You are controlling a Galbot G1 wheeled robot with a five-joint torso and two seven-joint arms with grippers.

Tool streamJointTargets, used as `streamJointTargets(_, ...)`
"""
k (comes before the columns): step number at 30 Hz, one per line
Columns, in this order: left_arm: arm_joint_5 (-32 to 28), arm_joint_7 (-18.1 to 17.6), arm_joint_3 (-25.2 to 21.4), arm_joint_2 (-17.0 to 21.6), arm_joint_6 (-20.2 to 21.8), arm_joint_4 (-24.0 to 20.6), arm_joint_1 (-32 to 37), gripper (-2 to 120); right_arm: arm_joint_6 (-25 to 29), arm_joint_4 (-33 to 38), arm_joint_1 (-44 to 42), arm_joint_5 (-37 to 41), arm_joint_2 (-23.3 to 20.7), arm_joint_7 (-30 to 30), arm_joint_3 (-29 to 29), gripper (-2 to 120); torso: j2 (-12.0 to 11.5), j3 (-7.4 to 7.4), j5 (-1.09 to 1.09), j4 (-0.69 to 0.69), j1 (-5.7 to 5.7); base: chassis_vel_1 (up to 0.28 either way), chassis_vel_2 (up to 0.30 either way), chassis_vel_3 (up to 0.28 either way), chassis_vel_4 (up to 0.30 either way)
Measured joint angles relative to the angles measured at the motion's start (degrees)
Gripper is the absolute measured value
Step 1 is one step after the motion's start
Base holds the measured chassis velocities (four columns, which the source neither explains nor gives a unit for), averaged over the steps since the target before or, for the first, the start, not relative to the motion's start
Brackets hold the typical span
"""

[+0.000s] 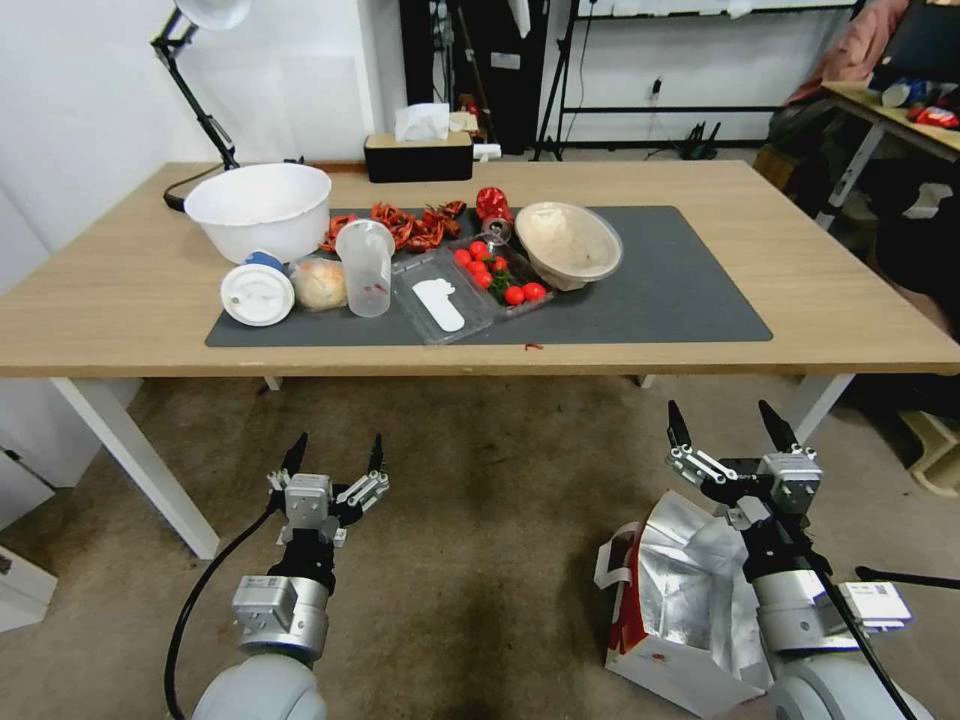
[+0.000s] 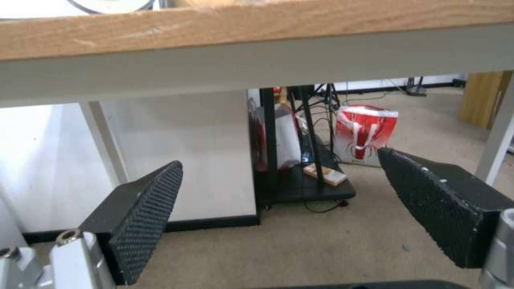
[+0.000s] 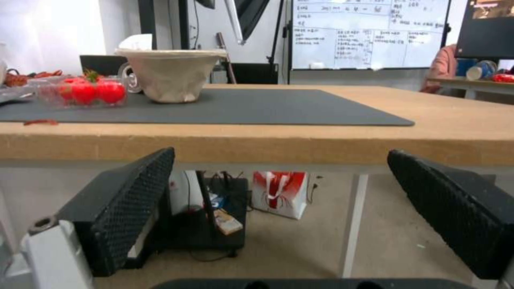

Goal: Pick up the food delivery bag from the floor and place it on the table.

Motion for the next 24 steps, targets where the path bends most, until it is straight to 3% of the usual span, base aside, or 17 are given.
streamJointTargets(24,1.09,1.26,-0.21,-0.26,-0.43,1.71,-0.56,93,-0.08,-0.4,0.13,-0.21,0.22,-0.16,-0.04,100,-5.78,-3.58,0.0,0.0,-2.21,0.0,0.0,0.0,0.0)
